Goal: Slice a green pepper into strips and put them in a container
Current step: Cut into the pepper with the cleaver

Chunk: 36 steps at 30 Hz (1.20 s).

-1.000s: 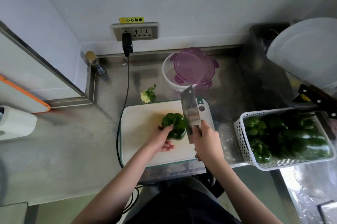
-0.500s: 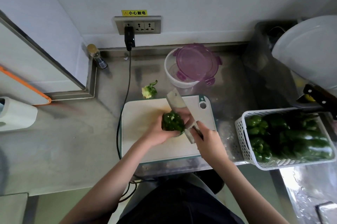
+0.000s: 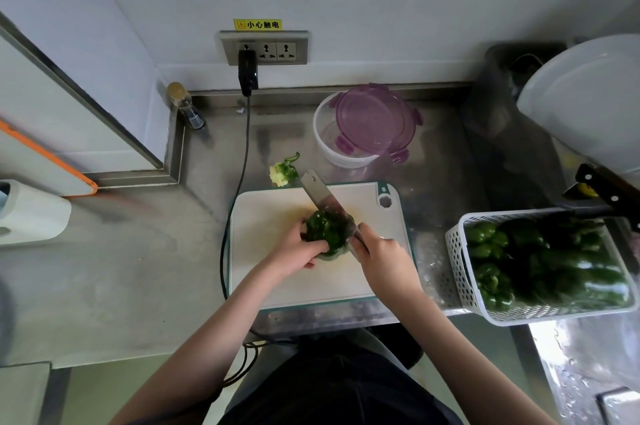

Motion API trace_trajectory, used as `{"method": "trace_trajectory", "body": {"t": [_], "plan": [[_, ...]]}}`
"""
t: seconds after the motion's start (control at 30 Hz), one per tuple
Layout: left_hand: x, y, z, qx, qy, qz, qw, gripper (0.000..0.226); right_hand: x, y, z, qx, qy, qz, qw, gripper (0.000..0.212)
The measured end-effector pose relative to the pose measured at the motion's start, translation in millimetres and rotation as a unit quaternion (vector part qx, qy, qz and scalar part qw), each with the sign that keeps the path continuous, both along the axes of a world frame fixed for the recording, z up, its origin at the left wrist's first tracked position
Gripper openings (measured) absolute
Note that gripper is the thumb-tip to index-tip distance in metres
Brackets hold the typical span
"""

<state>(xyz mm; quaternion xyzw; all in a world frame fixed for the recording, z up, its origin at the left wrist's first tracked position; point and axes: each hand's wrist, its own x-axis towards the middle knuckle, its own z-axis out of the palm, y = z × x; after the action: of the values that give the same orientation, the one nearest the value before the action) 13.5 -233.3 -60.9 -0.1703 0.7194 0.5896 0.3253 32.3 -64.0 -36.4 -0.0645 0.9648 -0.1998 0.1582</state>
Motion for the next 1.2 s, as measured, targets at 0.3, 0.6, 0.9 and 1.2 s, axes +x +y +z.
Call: {"method": "trace_trajectory", "body": {"t": [0.3, 0.6, 0.9, 1.2], "plan": [[5.2, 3.7, -2.7, -0.032, 0.027, 0.026, 0.999, 0.051, 9.7, -12.5, -2.3, 0.072, 0.007, 0.012, 0.997, 0.035], [4.8, 3.8, -3.4, -0.044, 0.018, 0.037, 0.998, 0.051, 7.8, -17.3, -2.5, 0.027, -0.026, -0.023, 0.999, 0.031], [2.3, 3.6, -6.5, -0.048, 0.003, 0.050, 0.998, 0.049, 2.0, -20.2, -1.4, -0.019, -0.064, -0.052, 0.996, 0.031], [-12.1, -14.2, 9.2, -0.127, 0.089, 0.091, 0.984, 0.039, 6.6, -8.9, 2.0, -0.014, -0.069, -0.072, 0.995, 0.034]]}}
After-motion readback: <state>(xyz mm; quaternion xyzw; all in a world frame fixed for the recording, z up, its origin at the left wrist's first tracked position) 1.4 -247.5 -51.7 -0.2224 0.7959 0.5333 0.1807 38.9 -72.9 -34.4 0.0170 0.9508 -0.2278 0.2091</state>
